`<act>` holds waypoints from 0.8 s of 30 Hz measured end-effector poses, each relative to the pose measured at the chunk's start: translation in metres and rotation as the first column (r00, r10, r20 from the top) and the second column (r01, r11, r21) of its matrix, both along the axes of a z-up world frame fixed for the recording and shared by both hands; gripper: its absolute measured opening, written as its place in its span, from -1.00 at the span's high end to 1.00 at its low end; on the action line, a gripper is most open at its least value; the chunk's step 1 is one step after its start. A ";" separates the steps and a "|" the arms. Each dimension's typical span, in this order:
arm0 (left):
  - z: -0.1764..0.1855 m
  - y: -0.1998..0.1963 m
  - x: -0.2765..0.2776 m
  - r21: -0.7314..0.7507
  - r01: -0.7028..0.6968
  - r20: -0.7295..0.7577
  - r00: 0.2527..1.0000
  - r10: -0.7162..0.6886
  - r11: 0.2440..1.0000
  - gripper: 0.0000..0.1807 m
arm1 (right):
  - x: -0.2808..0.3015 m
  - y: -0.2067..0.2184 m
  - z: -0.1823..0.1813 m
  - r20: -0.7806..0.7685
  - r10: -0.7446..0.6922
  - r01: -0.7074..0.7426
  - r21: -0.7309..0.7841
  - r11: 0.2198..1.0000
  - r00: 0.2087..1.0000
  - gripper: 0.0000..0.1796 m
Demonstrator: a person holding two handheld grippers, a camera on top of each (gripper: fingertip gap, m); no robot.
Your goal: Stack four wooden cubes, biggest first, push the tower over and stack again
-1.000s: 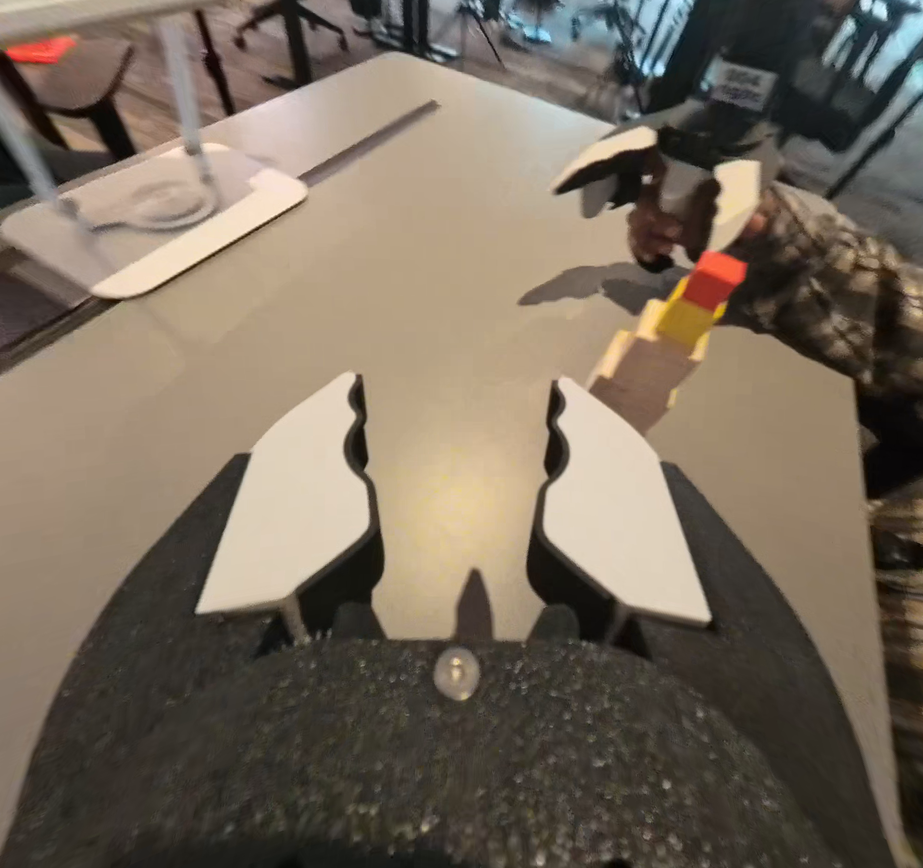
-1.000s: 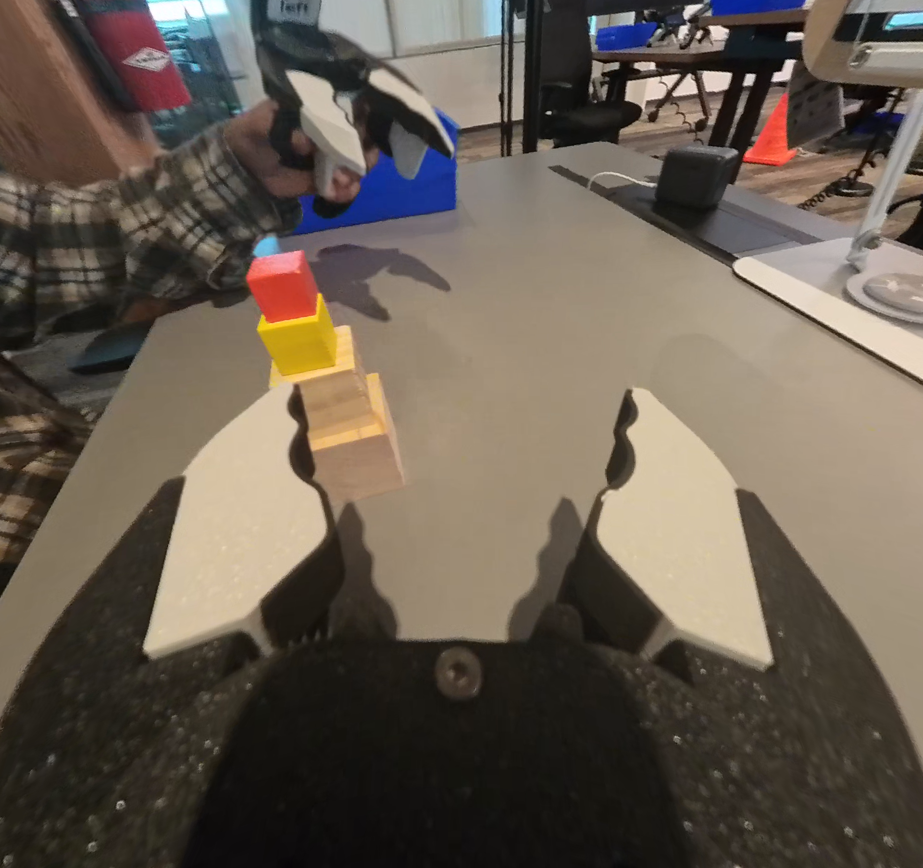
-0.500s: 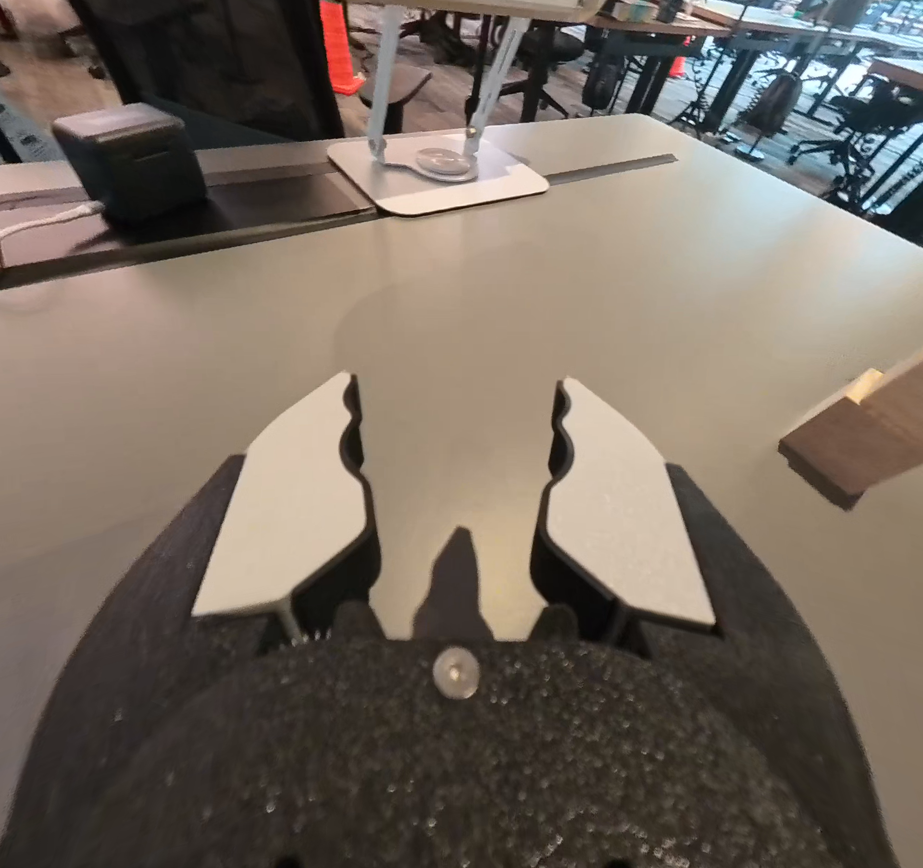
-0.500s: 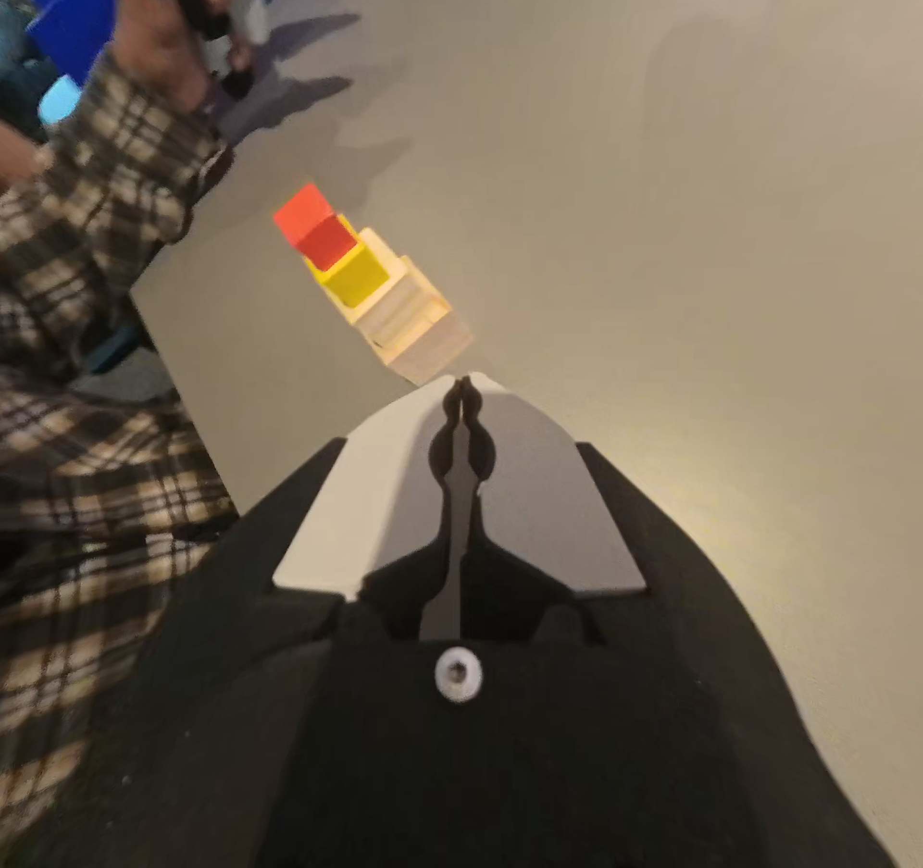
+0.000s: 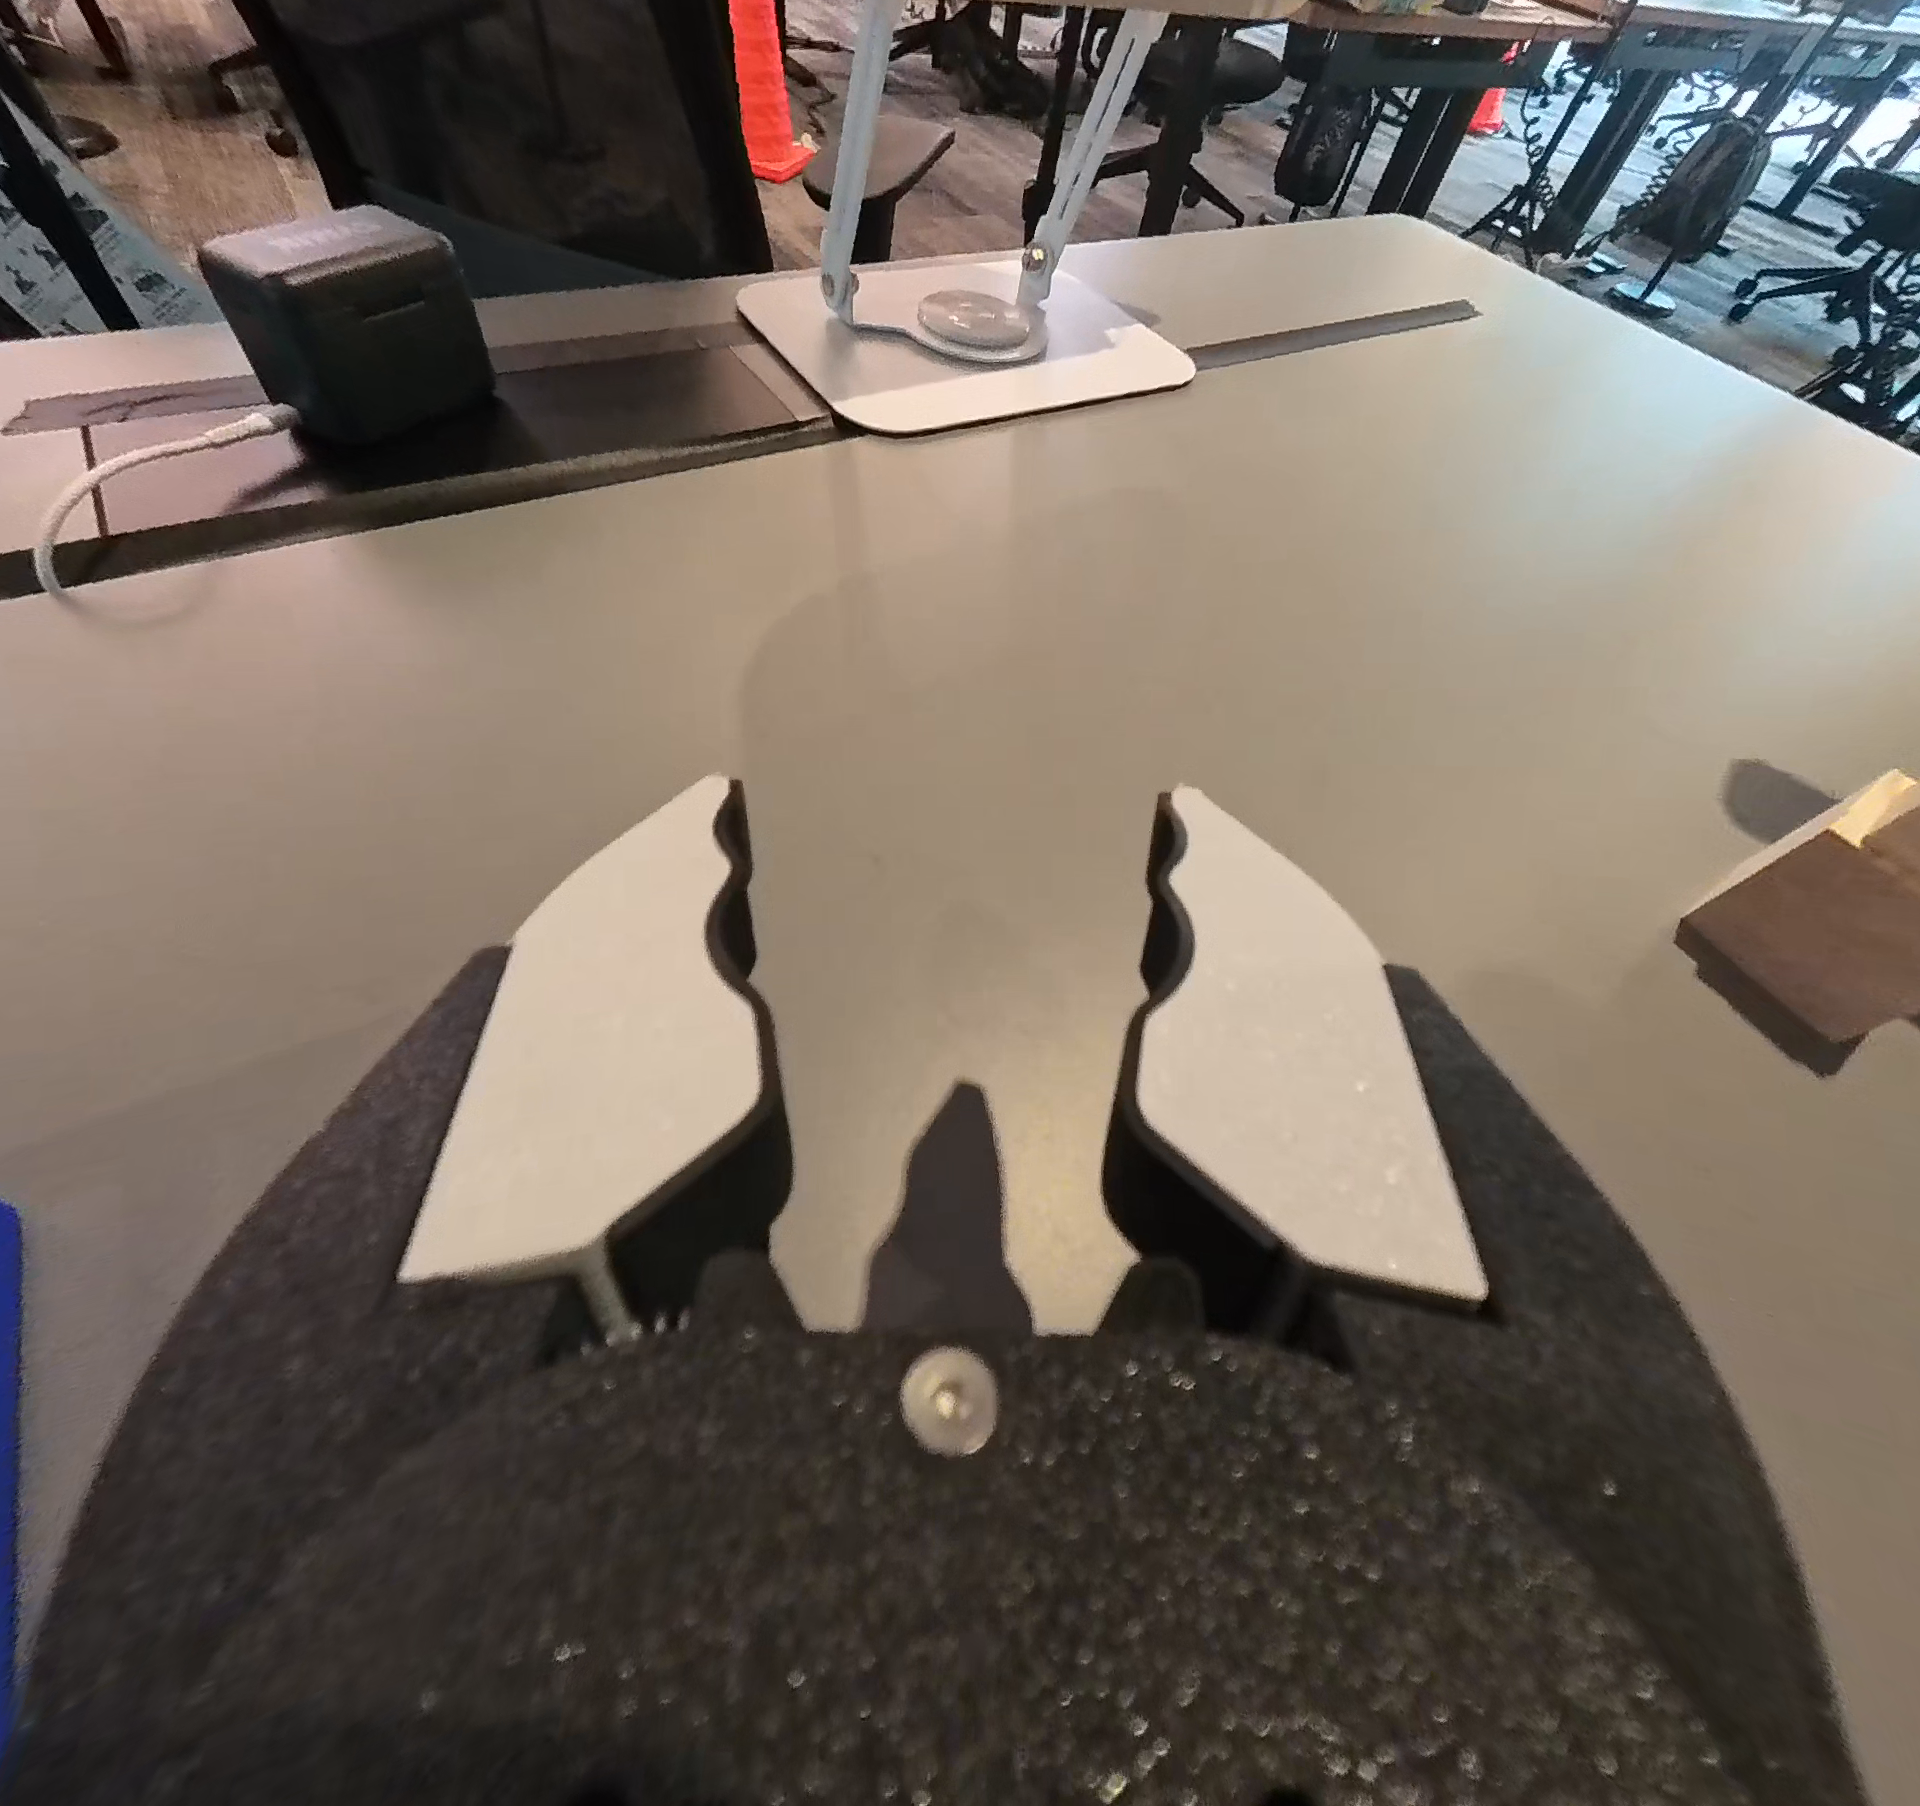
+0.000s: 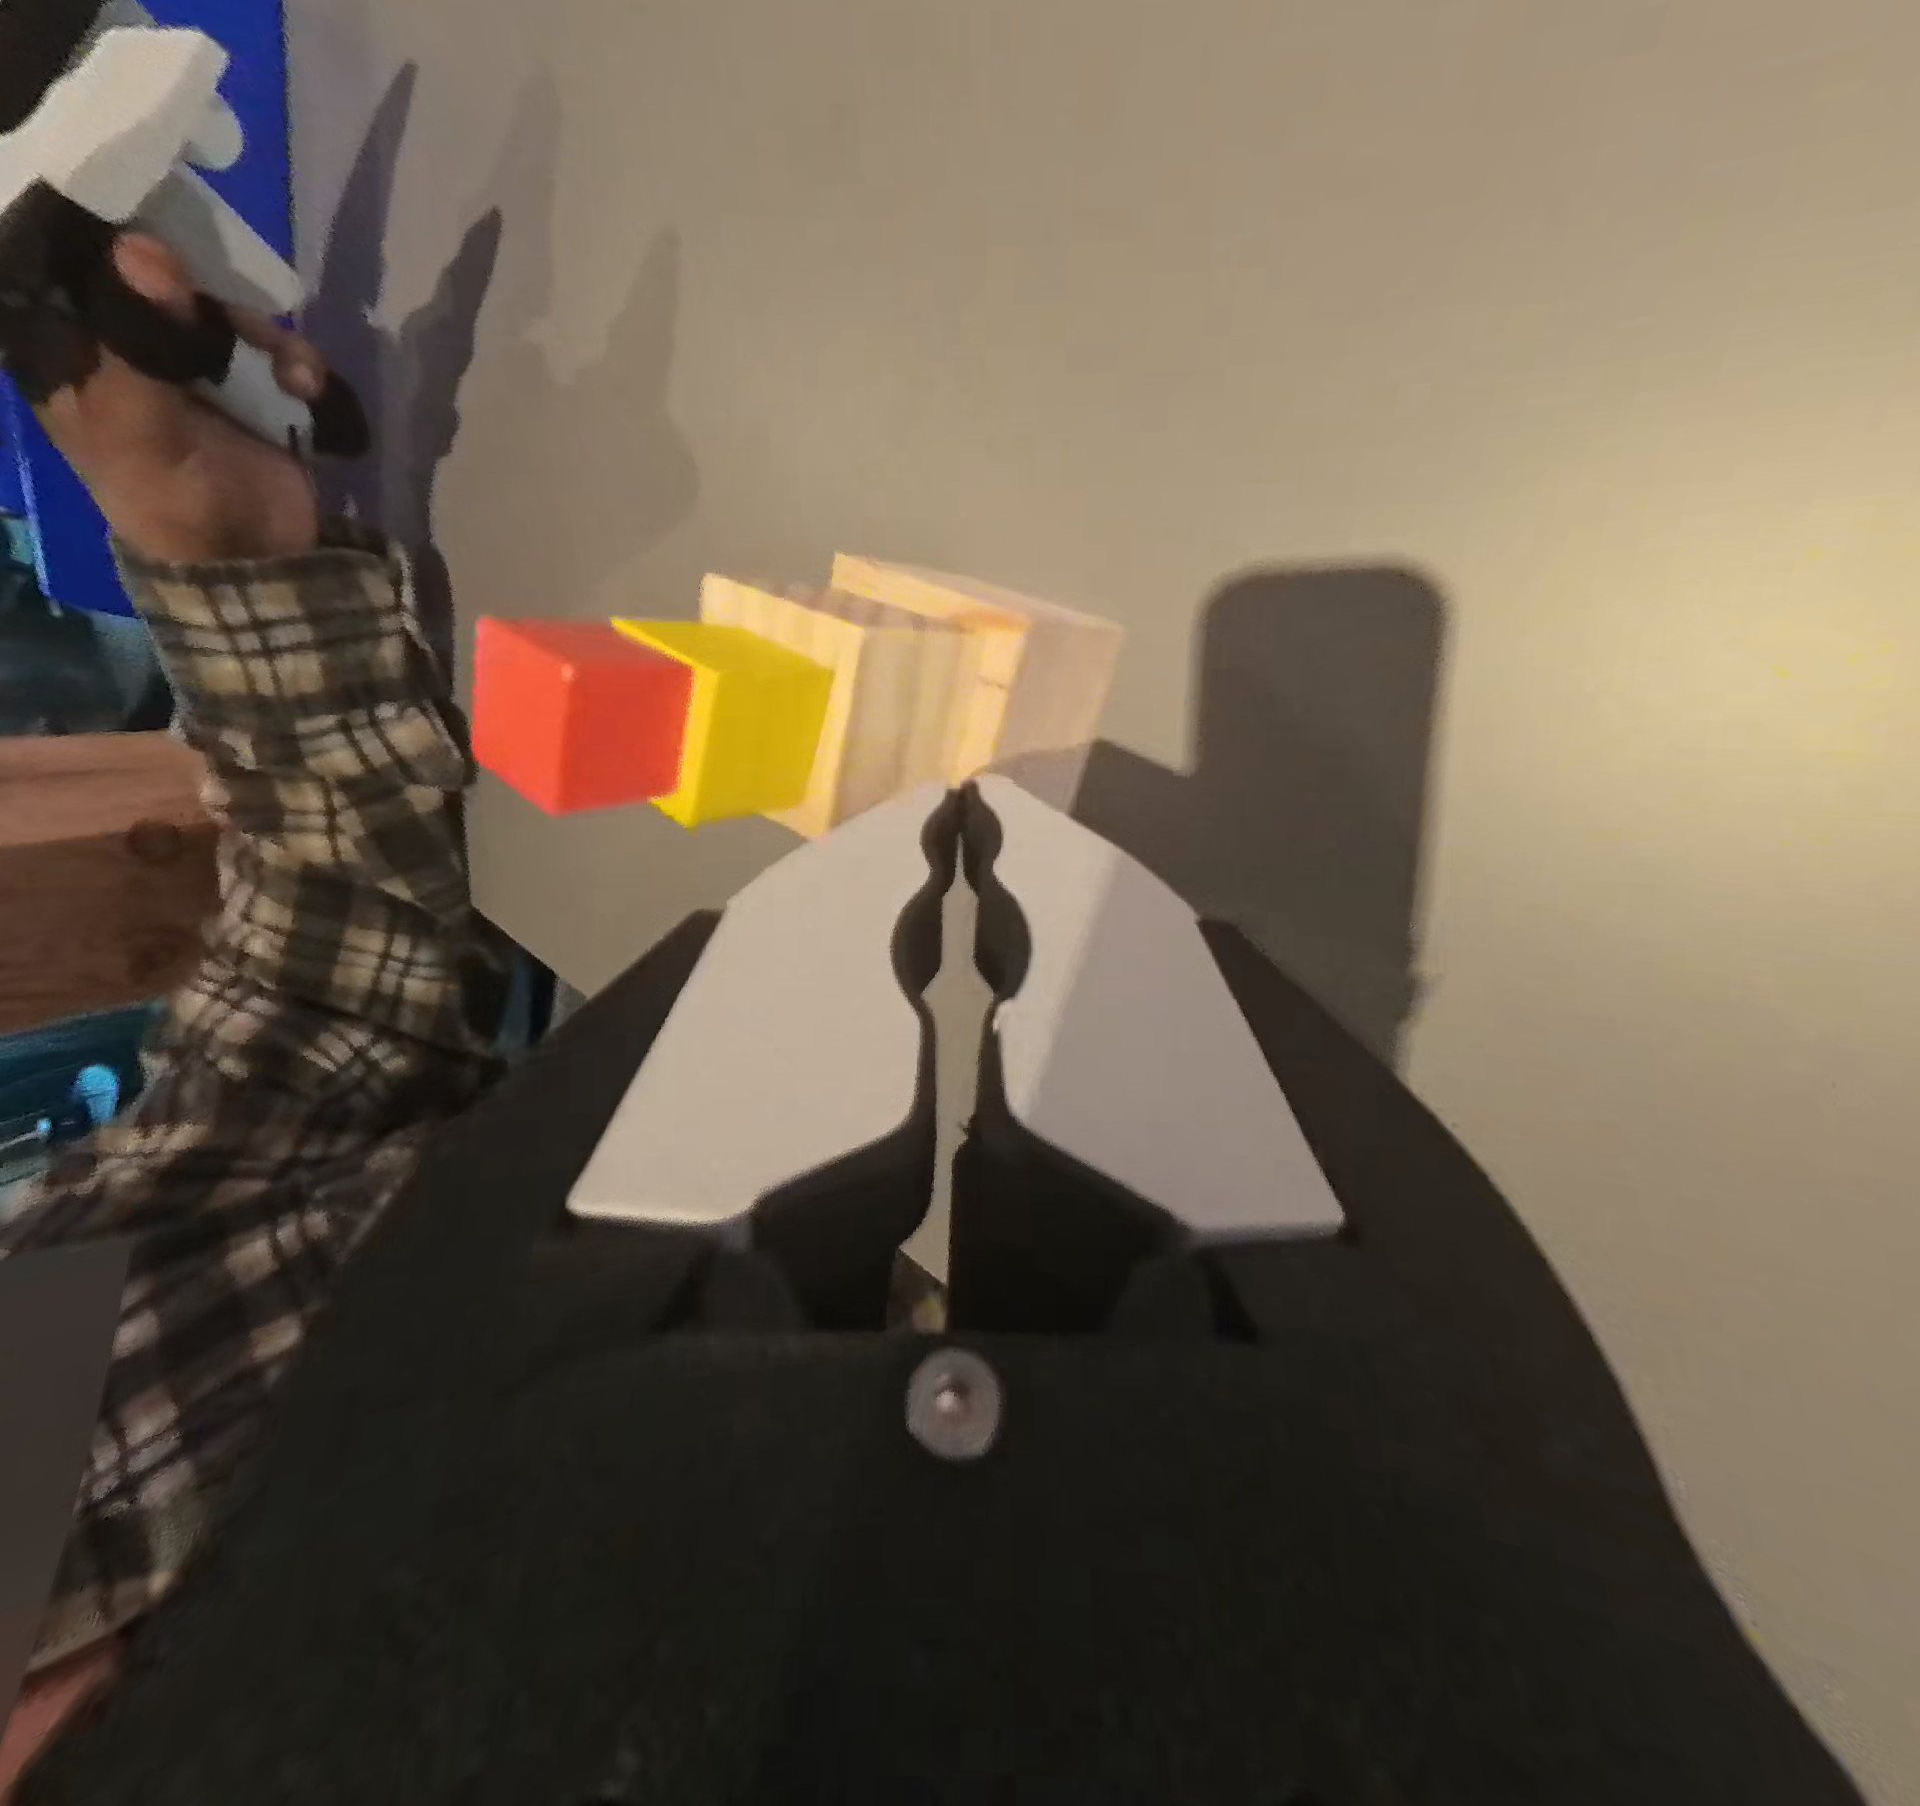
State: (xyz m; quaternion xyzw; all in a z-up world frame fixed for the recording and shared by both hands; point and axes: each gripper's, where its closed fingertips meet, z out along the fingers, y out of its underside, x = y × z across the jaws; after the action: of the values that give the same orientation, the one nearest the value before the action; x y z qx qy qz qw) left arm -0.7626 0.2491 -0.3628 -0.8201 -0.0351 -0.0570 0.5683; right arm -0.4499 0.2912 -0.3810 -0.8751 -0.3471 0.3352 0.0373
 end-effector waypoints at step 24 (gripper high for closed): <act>-0.006 0.005 0.013 -0.018 0.077 -0.075 0.994 -0.078 0.997 0.17 | -0.037 0.067 0.026 -0.360 0.040 0.029 0.186 0.982 0.932 1.00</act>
State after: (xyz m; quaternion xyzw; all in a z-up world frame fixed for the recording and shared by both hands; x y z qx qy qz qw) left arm -0.7492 0.2543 -0.3691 -0.8267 0.0178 -0.0474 0.5604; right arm -0.4867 0.3582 -0.3551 -0.7900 -0.3669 0.4563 0.1820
